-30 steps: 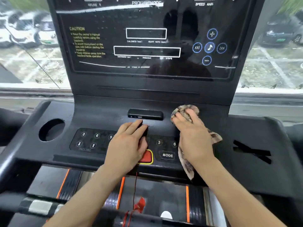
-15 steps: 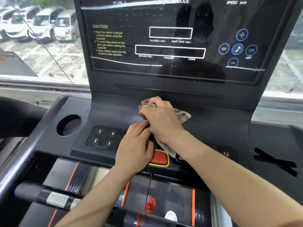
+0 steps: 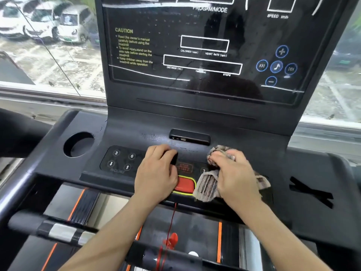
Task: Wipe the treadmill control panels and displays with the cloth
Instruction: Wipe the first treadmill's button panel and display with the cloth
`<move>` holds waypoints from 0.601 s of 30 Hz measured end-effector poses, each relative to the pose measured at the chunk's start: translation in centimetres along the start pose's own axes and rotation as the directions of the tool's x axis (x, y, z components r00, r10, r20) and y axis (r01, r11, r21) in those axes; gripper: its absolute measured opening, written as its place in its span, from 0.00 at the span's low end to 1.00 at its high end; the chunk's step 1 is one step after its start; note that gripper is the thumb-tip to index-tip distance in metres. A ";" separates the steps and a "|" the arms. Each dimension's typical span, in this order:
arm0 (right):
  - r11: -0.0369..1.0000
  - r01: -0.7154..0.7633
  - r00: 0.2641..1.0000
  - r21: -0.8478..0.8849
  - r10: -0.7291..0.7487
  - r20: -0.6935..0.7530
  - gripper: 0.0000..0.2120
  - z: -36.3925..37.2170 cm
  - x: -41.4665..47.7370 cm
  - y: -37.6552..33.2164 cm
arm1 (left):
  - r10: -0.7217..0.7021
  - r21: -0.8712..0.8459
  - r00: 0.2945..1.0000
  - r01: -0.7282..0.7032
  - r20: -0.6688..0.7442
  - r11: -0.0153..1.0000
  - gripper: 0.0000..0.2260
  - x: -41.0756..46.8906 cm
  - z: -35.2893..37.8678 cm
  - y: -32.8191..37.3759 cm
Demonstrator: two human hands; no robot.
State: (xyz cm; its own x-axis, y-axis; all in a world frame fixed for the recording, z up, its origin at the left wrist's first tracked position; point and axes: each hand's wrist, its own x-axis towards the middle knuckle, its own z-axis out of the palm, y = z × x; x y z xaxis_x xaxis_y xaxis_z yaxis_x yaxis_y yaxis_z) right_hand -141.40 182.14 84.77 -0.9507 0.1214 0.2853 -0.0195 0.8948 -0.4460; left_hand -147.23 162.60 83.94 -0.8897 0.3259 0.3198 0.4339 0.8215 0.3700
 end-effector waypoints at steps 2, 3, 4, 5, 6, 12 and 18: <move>0.989 0.121 0.991 -0.088 -0.116 0.060 0.17 1.5 0.6 -2.3 | 0.042 -0.040 0.997 -0.044 -0.063 0.998 0.16 -0.2 0.0 -0.1; 0.980 0.160 0.985 -0.120 -0.149 0.091 0.17 2.2 1.4 -3.6 | 0.054 -0.060 0.994 -0.060 -0.093 0.996 0.16 -0.3 -0.1 -0.1; 0.973 0.189 0.977 -0.130 -0.173 0.125 0.18 2.8 2.3 -4.8 | 0.043 -0.083 0.992 -0.053 -0.121 0.995 0.16 -0.3 -0.1 -0.1; 0.968 0.216 0.969 -0.128 -0.197 0.149 0.18 3.4 3.0 -5.8 | -0.001 -0.115 0.990 -0.015 -0.142 0.993 0.17 -0.3 -0.2 -0.2; 0.964 0.234 0.962 -0.123 -0.211 0.175 0.19 4.0 3.6 -6.5 | -0.070 -0.157 0.986 0.046 -0.152 0.987 0.17 -0.1 -0.3 -0.3; 0.967 0.252 0.956 -0.034 -0.244 0.162 0.20 1.9 2.1 -3.5 | -0.054 -0.102 0.997 0.049 -0.048 0.994 0.19 0.0 0.2 -0.5; 0.987 -0.162 0.987 -0.015 0.162 0.002 0.22 -1.7 0.6 4.3 | -0.050 -0.041 0.999 0.050 -0.003 0.998 0.19 -0.3 0.3 -0.3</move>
State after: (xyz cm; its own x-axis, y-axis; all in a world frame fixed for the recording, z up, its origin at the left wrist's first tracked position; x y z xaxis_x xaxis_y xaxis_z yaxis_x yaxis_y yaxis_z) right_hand -141.49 186.83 84.44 -0.9419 0.2639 0.2078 0.1391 0.8695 -0.4739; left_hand -147.16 162.41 83.52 -0.9098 0.2832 0.3034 0.3946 0.8168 0.4209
